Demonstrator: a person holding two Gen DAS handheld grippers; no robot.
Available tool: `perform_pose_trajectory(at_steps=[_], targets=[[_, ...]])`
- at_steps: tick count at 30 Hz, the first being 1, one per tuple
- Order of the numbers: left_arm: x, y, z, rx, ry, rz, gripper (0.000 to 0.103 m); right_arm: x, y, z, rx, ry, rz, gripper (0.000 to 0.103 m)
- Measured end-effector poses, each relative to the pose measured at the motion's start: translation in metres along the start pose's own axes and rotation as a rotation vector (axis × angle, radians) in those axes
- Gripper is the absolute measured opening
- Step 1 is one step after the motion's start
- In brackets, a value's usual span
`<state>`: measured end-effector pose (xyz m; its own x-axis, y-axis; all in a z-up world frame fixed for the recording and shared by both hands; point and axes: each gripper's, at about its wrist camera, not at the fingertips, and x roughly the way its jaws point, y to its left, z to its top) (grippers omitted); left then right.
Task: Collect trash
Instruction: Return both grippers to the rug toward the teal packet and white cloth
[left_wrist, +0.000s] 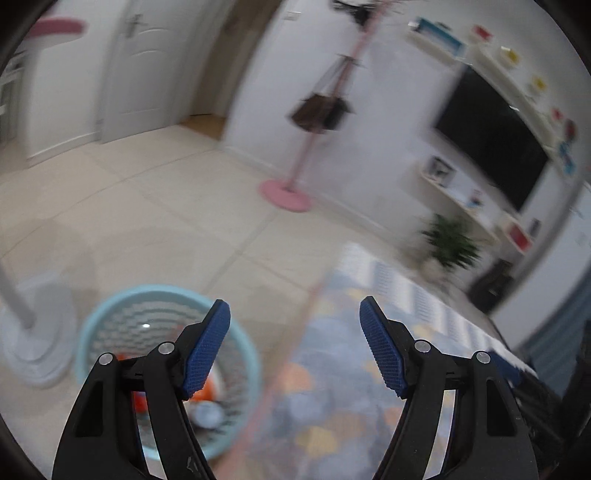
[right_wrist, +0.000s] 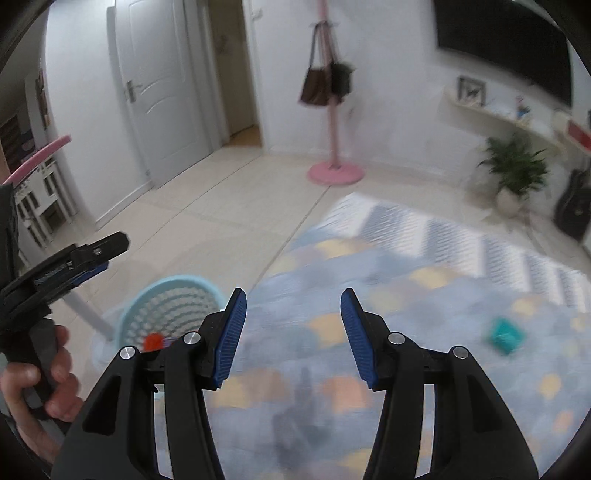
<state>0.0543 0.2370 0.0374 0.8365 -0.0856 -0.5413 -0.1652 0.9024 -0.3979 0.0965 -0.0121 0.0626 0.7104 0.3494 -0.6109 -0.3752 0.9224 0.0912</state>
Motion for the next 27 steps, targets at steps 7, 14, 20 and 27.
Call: perform_pose_trajectory(at_steps=[7, 14, 20, 27], targets=[[0.009, -0.106, -0.071, 0.189, 0.199, -0.310, 0.077, -0.023, -0.131, -0.019, 0.088, -0.018, -0.151, 0.050], [0.030, -0.177, -0.180, 0.385, 0.463, -0.372, 0.077, -0.002, -0.221, -0.058, 0.208, -0.022, -0.208, 0.064], [0.034, -0.193, -0.215, 0.529, 0.469, -0.358, 0.077, 0.039, -0.244, -0.081, 0.222, 0.056, -0.168, 0.064], [0.035, -0.195, -0.224, 0.536, 0.513, -0.364, 0.077, 0.062, -0.242, -0.089, 0.202, 0.105, -0.125, 0.065]])
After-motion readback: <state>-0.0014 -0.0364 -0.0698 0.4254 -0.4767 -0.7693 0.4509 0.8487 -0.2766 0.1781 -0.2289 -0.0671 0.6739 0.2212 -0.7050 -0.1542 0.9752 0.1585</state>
